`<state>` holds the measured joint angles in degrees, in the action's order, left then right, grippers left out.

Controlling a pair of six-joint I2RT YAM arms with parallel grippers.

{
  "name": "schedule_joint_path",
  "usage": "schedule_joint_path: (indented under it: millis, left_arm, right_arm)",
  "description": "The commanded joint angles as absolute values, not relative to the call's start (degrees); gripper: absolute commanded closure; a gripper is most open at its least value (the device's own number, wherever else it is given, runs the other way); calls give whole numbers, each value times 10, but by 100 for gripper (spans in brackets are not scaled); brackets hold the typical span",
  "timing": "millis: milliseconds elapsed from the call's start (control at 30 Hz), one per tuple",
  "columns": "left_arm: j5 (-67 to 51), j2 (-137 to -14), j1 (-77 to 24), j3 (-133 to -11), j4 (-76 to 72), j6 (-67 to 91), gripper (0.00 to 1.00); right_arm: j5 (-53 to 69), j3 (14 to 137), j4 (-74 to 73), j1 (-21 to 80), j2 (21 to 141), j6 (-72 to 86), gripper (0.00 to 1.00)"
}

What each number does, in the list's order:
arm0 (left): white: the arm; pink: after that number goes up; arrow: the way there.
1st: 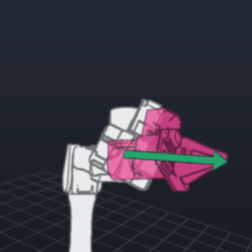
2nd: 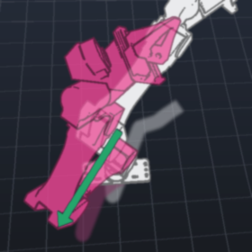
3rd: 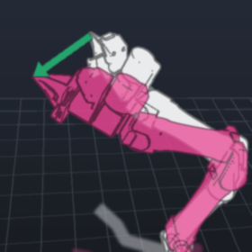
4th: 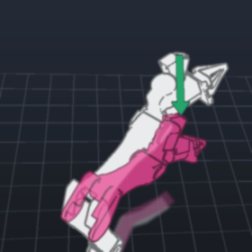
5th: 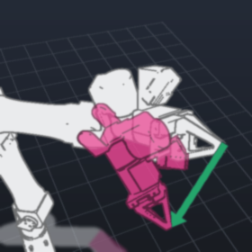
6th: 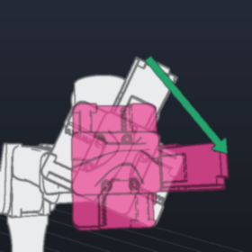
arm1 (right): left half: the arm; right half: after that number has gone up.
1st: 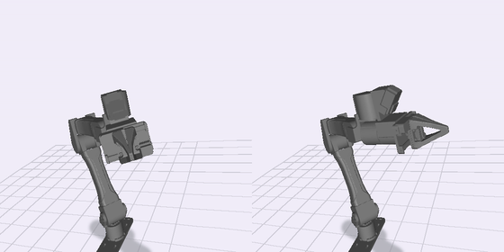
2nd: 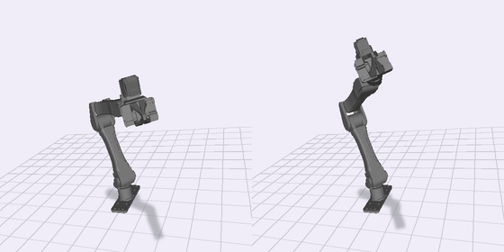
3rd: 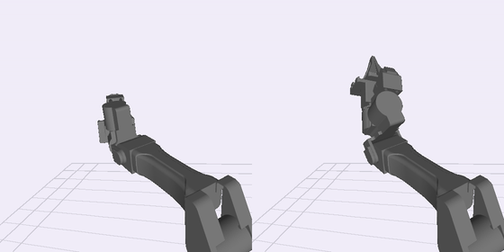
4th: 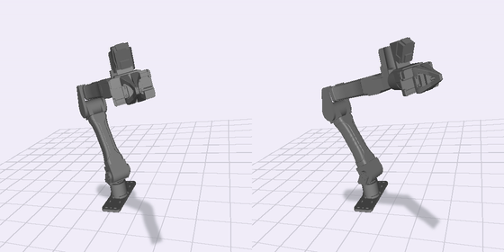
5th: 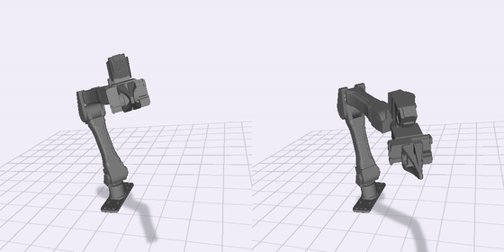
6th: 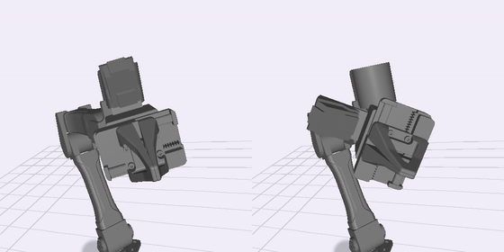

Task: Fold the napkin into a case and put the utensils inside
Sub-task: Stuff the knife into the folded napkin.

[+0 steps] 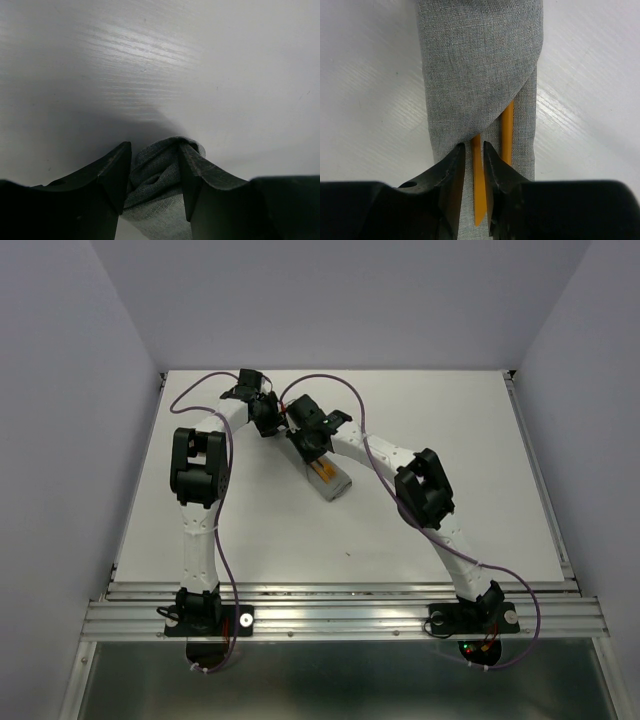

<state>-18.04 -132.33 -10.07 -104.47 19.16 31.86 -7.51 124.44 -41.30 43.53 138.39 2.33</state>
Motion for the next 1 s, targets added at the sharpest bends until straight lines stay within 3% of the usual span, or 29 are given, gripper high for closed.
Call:
schedule_joint_path:
  millis: [0, 500, 700, 767, 967]
  left_arm:
    - [-171, -1329, -110, -1014, 249, 308, 46]
    - [-166, -1323, -110, -1028, 256, 308, 46]
    - [-125, -1309, -108, -1073, 286, 301, 46]
    - [-106, -1291, -108, -1083, 292, 299, 45]
    - [-65, -1232, -108, -1069, 294, 297, 43]
  right_arm:
    - [-71, 1256, -378, 434, 1387, 33, 73]
    - [-134, 1168, -374, 434, 1294, 32, 69]
    - [-166, 1094, -347, 434, 1208, 43, 55]
    - [-182, 1051, -324, 434, 1168, 54, 41]
    - [-183, 935, -243, 416, 1062, 109, 38]
